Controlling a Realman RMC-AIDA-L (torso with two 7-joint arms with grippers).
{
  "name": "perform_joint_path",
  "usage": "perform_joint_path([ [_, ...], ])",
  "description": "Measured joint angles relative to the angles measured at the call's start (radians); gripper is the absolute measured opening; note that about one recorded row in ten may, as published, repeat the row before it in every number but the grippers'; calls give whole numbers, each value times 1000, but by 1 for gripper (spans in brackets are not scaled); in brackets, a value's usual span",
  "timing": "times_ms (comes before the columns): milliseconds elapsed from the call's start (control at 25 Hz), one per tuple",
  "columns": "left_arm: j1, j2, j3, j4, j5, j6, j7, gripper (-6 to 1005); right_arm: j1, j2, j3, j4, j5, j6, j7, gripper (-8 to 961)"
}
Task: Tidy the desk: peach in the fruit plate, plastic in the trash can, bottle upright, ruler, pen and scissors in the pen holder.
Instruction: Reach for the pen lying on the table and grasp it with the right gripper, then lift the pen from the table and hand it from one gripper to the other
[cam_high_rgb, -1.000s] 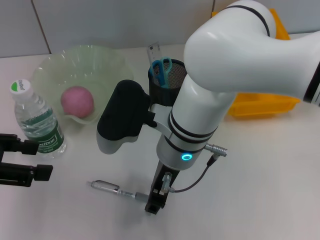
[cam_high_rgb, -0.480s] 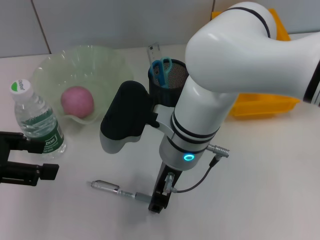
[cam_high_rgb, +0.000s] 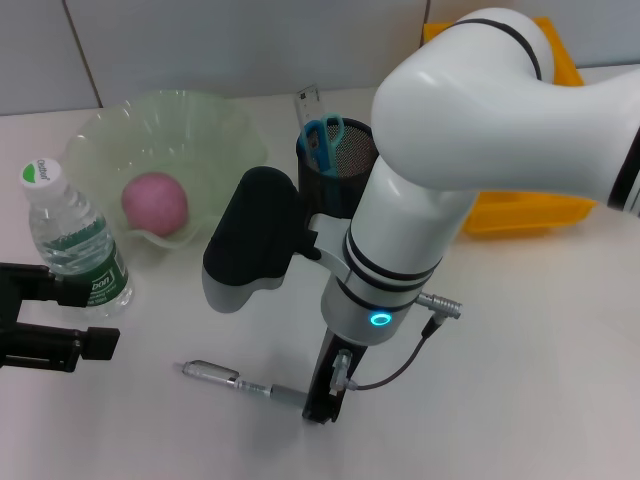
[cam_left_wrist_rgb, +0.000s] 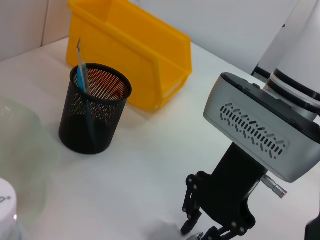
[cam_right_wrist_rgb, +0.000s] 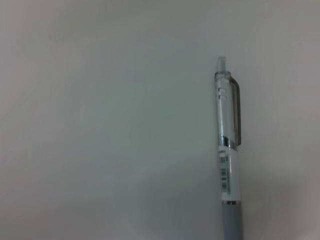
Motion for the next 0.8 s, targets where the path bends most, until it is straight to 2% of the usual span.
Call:
perform_joint_path([
  [80, 0, -1, -1, 0, 0, 0, 0, 786, 0, 0, -4, 0, 0, 0, 0, 256],
  [160, 0, -1, -1, 0, 0, 0, 0, 786, 0, 0, -6, 0, 0, 0, 0, 260],
  [400, 0, -4, -2, 0, -1, 0, -3, 785, -2, 0, -6, -1, 0, 2, -2, 150],
  [800, 0, -8, -6, 2, -1, 0, -5, 786, -10, 0, -6, -4, -5, 10, -11, 115],
])
